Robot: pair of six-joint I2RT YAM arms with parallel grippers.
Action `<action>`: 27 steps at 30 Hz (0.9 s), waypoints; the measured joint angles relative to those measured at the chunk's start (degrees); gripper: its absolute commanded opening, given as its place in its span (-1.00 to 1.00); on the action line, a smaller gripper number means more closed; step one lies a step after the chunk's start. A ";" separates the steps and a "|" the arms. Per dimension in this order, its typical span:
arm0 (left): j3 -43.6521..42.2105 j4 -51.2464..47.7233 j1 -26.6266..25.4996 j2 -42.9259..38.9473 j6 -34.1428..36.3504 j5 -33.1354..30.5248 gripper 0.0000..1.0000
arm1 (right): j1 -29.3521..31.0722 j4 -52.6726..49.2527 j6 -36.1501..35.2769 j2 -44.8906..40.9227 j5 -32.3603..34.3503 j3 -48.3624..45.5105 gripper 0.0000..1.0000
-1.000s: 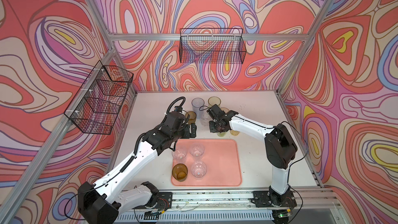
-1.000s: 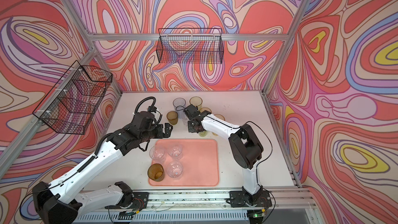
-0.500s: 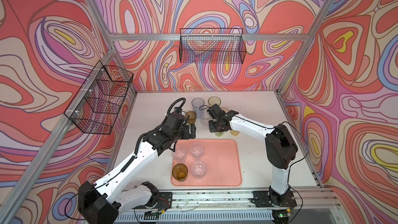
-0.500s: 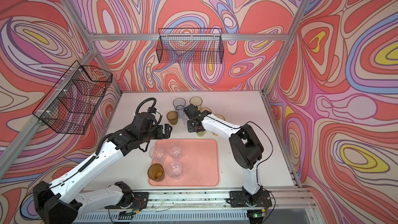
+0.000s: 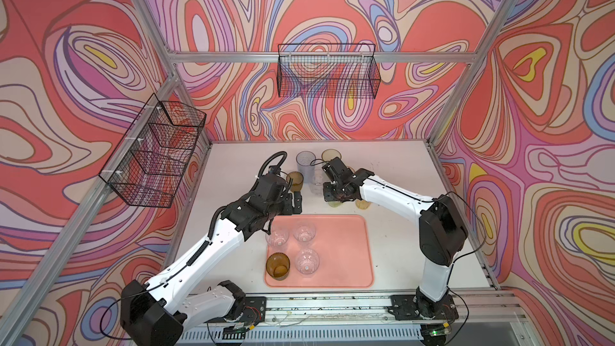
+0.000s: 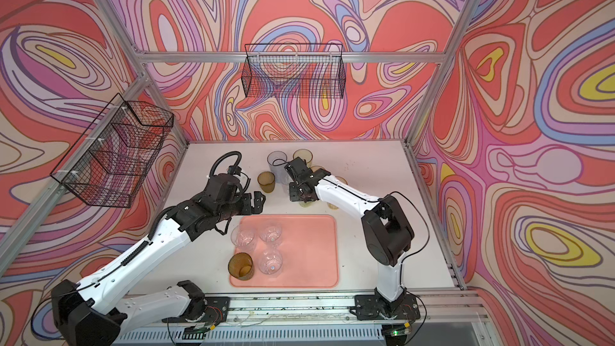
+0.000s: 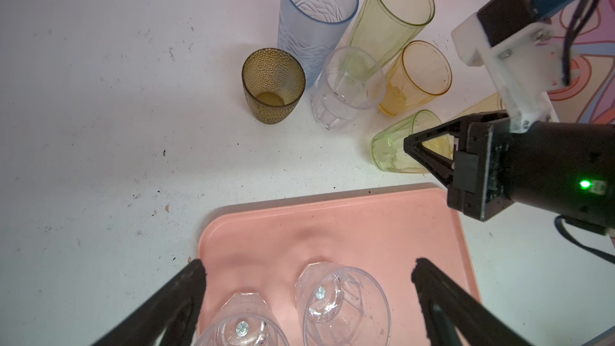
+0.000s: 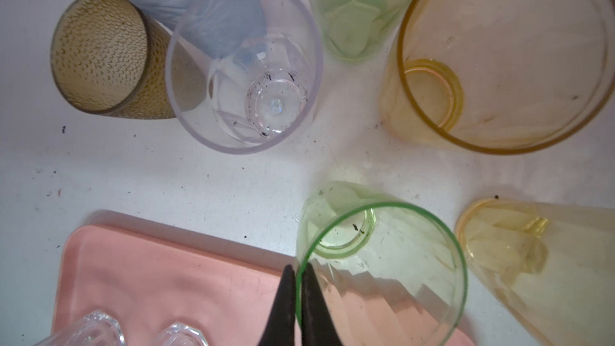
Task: Place the glasses into the tray
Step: 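Close the right gripper on the green glass rim and lift it, then carry the green glass with the right gripper onto the pink tray beside the clear glasses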
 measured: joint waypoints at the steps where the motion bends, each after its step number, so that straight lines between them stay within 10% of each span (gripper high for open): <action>1: 0.00 0.00 0.00 0.00 0.00 -0.02 1.00 | 0.02 0.00 0.02 -0.55 -0.20 0.00 -1.00; 27: -2.82 0.04 5.29 1.68 -3.48 5.81 1.00 | 9.55 -1.99 6.25 -19.21 -7.26 -15.13 -1.00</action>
